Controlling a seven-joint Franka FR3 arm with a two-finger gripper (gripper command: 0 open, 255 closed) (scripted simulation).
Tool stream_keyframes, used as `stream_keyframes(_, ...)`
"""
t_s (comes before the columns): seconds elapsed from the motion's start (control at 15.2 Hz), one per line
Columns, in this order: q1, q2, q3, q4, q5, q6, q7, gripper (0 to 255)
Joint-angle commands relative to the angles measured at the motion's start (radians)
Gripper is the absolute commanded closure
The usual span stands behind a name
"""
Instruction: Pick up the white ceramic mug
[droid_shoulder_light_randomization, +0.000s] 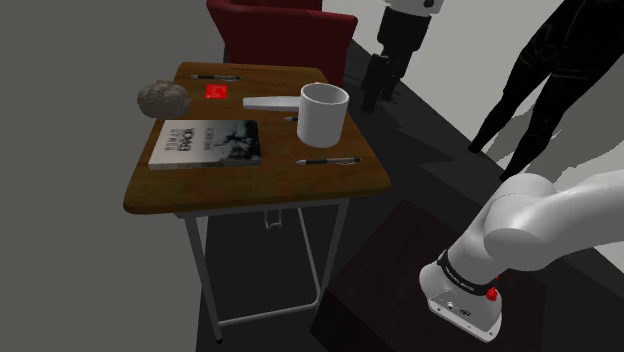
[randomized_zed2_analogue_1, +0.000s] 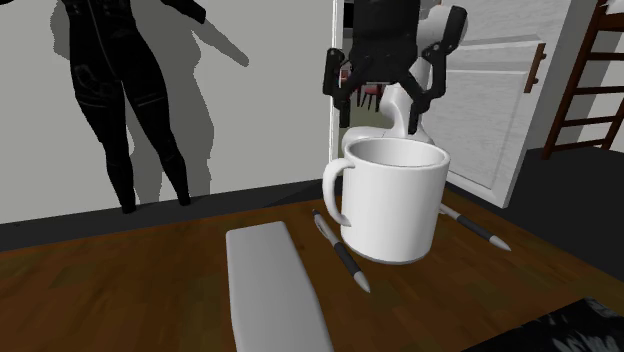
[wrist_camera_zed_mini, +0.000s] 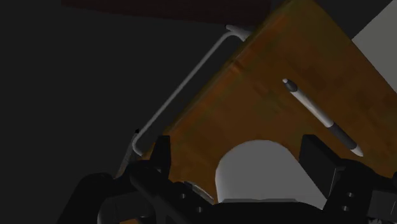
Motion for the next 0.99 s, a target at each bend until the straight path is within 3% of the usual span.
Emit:
stream_keyframes(0.0,-0.001,0.051,0.036,0.039,0.004,0.032,0.043,0)
stream_keyframes(0.59,-0.011,0.294,0.201,0.263,-0.04,0.124,0.251,0)
stream_keyframes(0.92,-0.007,0.28,0.203,0.183,-0.034,0.19,0.249,0)
